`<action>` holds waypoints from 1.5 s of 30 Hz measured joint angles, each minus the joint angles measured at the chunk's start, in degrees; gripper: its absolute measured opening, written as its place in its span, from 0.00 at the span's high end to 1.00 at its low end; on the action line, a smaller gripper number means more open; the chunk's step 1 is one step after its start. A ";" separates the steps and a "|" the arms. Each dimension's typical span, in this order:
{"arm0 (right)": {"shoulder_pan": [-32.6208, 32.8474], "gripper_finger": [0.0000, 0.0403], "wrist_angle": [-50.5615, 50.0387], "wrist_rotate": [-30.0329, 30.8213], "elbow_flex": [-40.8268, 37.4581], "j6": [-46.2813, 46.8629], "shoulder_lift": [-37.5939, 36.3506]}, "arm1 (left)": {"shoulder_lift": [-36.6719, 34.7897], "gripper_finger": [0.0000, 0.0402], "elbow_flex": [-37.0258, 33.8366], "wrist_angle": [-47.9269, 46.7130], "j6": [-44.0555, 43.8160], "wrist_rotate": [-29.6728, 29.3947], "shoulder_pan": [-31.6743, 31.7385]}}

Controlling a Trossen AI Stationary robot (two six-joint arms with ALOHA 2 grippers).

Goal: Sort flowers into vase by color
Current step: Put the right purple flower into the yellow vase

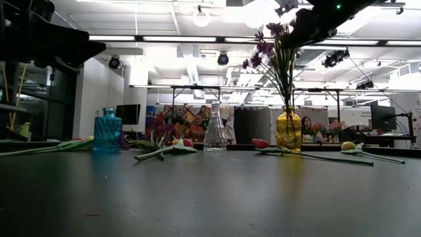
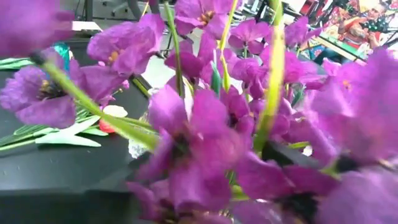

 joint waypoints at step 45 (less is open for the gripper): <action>-5.01 0.99 1.13 -2.13 -0.13 12.07 5.61 | 0.01 0.35 0.01 -0.01 0.00 0.01 -0.02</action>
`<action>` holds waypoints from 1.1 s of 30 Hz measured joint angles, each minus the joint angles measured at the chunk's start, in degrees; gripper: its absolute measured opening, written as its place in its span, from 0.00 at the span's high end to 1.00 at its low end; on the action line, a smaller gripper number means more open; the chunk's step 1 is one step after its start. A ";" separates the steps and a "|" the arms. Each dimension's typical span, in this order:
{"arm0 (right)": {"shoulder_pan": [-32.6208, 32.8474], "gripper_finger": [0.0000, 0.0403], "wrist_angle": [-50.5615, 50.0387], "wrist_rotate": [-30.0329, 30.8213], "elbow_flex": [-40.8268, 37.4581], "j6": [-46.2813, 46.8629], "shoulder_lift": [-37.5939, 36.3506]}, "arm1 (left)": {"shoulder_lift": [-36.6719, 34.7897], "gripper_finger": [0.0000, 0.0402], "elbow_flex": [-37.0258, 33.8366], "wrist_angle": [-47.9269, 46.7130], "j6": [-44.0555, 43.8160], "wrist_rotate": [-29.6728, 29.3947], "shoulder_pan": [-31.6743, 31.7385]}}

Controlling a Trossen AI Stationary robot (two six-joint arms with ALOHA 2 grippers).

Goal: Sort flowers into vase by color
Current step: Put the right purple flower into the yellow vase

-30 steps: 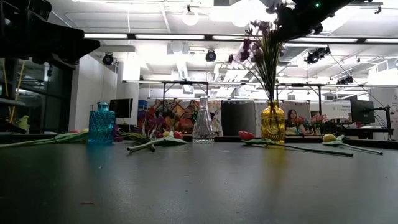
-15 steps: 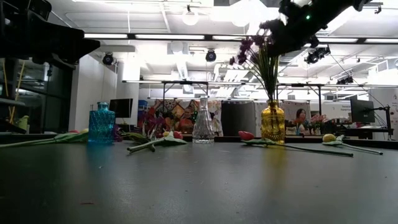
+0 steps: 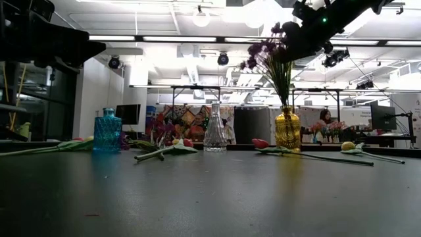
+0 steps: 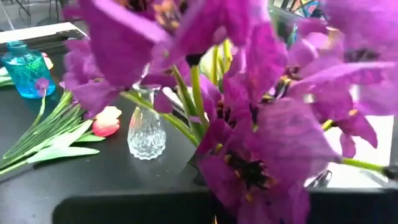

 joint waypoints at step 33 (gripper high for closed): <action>2.38 0.33 -4.75 -1.60 0.09 0.10 -20.12 | -0.02 0.35 -0.02 0.01 0.00 -0.02 0.01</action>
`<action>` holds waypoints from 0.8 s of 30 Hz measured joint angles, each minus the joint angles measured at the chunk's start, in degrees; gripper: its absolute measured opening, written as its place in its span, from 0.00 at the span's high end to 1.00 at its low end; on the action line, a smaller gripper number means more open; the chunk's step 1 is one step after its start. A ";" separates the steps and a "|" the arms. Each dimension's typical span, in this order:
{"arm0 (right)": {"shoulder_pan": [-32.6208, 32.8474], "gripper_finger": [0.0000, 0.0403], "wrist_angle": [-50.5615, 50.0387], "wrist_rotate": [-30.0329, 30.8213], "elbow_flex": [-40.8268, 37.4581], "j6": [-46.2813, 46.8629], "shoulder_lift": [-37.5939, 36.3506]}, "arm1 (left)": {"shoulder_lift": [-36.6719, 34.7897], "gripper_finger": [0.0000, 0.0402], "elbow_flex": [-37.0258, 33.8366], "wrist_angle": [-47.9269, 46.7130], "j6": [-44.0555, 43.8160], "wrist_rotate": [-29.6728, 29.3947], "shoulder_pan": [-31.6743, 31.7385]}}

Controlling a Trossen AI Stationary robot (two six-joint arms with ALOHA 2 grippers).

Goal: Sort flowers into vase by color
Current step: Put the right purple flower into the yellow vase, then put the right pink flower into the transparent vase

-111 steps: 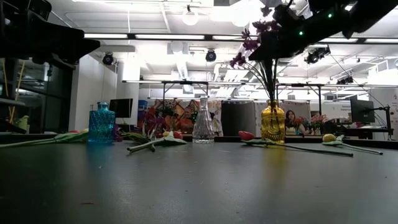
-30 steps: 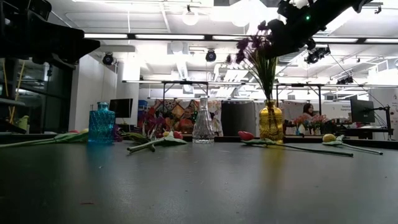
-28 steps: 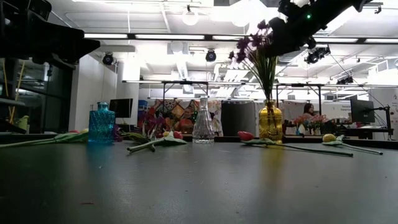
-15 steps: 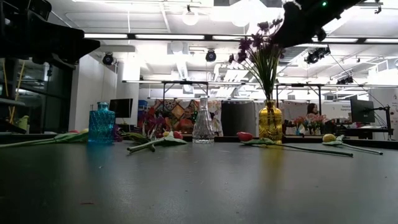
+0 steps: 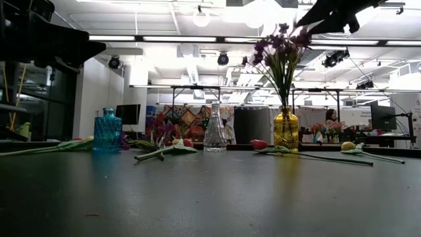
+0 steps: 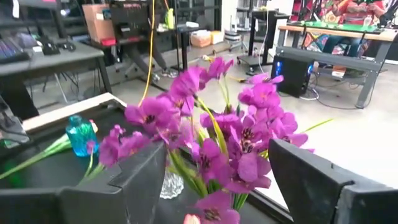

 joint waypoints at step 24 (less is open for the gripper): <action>0.00 0.33 9.73 -31.11 0.04 0.69 -1.29 | 0.01 0.35 0.00 -0.02 0.00 0.01 0.00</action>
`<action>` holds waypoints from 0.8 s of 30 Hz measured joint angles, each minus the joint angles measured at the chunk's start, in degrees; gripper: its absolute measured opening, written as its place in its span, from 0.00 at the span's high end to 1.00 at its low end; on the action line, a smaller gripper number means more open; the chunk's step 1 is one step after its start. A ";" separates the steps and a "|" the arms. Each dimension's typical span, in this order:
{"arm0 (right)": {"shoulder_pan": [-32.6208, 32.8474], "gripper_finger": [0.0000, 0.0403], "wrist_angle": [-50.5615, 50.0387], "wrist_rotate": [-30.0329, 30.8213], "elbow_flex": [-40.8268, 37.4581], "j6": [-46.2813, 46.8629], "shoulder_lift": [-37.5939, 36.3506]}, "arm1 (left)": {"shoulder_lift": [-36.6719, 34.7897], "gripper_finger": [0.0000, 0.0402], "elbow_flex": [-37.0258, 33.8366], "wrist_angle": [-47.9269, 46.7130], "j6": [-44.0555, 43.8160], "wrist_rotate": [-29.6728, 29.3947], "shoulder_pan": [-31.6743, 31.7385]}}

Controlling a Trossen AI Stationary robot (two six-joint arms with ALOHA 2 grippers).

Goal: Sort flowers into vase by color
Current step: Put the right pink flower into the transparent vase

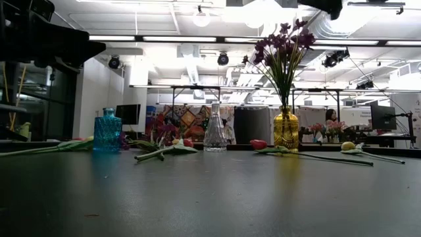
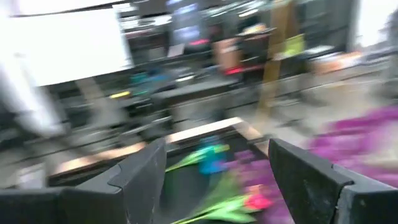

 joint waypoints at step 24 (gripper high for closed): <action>19.80 0.33 8.07 -2.99 -0.02 5.02 38.92 | 0.01 0.35 0.00 0.02 0.00 0.01 -0.02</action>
